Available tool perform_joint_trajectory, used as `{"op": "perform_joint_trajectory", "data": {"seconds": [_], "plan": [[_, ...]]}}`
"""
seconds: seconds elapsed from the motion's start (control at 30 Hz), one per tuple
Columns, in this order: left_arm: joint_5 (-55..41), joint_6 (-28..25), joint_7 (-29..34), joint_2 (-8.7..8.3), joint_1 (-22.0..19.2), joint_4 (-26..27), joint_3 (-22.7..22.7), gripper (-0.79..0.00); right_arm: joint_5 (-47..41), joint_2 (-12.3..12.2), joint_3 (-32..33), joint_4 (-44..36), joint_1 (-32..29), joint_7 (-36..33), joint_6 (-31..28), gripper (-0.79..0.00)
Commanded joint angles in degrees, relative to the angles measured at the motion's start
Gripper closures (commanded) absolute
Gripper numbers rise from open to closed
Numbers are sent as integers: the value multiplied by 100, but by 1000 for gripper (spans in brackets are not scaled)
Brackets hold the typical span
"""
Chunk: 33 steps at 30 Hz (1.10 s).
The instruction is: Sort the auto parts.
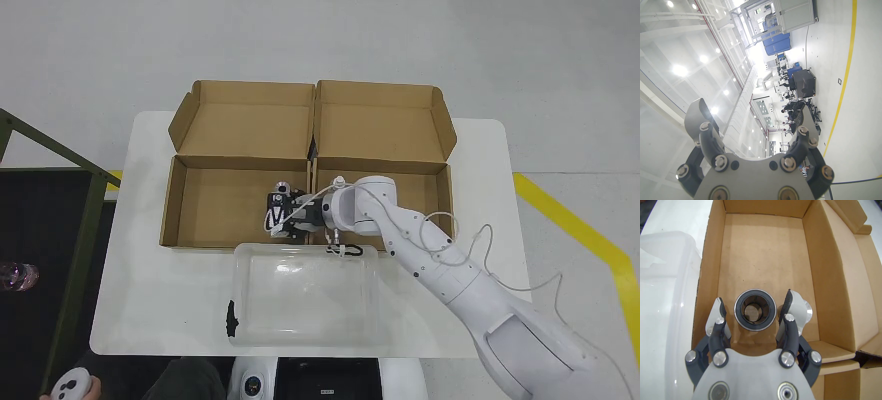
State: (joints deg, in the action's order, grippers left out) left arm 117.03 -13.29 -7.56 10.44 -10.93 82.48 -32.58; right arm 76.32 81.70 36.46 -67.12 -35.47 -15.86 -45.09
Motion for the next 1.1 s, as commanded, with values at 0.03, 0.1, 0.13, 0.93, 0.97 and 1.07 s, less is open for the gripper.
{"op": "perform_joint_trajectory", "data": {"seconds": [0.03,0.1,0.13,0.93,0.97,1.07], "plan": [[0,0,0,0,0,0,0,-785,-7,-11,59,-119,-15,22,-28,-570],[0,0,0,0,0,0,0,-785,-10,-19,105,-203,-22,23,-48,-573],[0,0,0,0,0,0,0,-785,-16,-24,129,-250,-29,30,-57,-573],[0,0,0,0,0,0,0,-785,109,-471,1387,-2191,-961,-79,-316,-714],[0,0,0,0,0,0,0,-785,115,-498,1459,-2300,-1045,-91,-324,-720],[0,0,0,0,0,0,0,-785,157,-579,1672,-2600,-1283,-139,-379,-736]]}}
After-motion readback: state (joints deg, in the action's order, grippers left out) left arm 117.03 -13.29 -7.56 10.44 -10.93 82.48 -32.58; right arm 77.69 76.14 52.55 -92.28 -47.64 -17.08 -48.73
